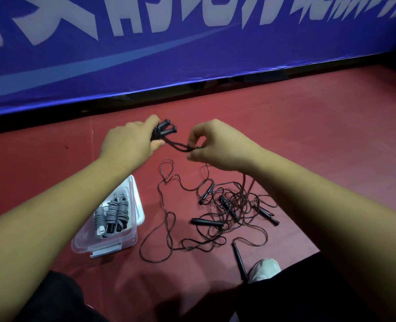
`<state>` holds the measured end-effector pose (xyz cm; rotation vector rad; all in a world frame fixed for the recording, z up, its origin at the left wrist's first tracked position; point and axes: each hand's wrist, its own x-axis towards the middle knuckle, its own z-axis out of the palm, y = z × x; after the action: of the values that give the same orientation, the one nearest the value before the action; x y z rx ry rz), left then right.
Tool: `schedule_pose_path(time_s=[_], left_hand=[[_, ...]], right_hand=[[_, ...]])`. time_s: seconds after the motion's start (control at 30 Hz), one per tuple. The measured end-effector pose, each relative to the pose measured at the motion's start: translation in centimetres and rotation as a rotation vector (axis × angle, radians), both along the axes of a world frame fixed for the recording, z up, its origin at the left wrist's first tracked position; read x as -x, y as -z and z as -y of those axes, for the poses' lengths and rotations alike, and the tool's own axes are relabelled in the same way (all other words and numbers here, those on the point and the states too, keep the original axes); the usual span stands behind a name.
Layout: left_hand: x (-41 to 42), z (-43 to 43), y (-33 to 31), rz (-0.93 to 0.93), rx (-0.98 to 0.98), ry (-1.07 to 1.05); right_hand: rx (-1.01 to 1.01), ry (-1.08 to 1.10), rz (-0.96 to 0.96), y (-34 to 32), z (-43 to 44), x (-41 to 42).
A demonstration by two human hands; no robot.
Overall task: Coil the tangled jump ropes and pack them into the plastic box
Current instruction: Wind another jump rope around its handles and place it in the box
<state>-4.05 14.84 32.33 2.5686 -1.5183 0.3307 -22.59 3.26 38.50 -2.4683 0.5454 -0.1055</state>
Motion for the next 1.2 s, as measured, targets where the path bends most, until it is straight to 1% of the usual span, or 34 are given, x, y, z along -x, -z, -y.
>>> schedule_pose_path(time_s=[0.07,0.13,0.17,0.3,0.37,0.53,0.63,0.7,0.8,0.93,1.03,1.13,1.2], left_hand=[[0.7,0.1,0.8,-0.019,-0.14,0.095],[1.7,0.0,1.2,-0.107,-0.242,0.184],[2.2,0.0,1.2,-0.146,-0.271,0.218],[4.2,0.1,-0.2,-0.209,-0.336,0.308],[4.8,0.0,-1.1,-0.246,-0.334,0.342],[5.0,-0.1,-1.7,-0.376,-0.192,0.475],[5.3,-0.4,-1.6,-0.41,-0.167,0.566],[5.7,-0.8,-1.3,-0.472,-0.137,0.589],[5.9,-0.9,-1.0,-0.575,-0.009,0.551],[5.8,-0.8,-2.0,-0.808,0.193,0.503],[5.5,-0.8,-2.6,-0.877,0.299,0.52],[4.8,-0.6,-2.7,-1.004,0.379,0.424],[4.2,-0.4,-2.7,-1.041,0.41,0.356]], right_hand=[[0.115,-0.044,0.033,-0.3,0.4,-0.1],[0.232,-0.05,0.057,-0.3,1.0,-0.1],[0.25,-0.034,0.075,-0.4,1.4,0.0],[0.169,0.012,0.14,-0.8,3.2,0.5],[0.108,0.016,0.162,-1.1,3.9,0.6],[-0.056,0.058,0.215,-1.0,5.1,0.9],[-0.149,0.053,0.158,-0.2,5.5,1.0],[-0.155,0.043,0.095,0.2,5.6,1.2],[-0.18,0.046,0.048,0.8,5.8,1.2],[-0.314,0.049,0.032,1.4,5.4,1.2],[-0.422,0.008,-0.005,1.8,5.1,1.3],[-0.5,-0.024,-0.048,2.2,4.7,1.4],[-0.498,-0.018,-0.056,2.1,4.5,1.3]])
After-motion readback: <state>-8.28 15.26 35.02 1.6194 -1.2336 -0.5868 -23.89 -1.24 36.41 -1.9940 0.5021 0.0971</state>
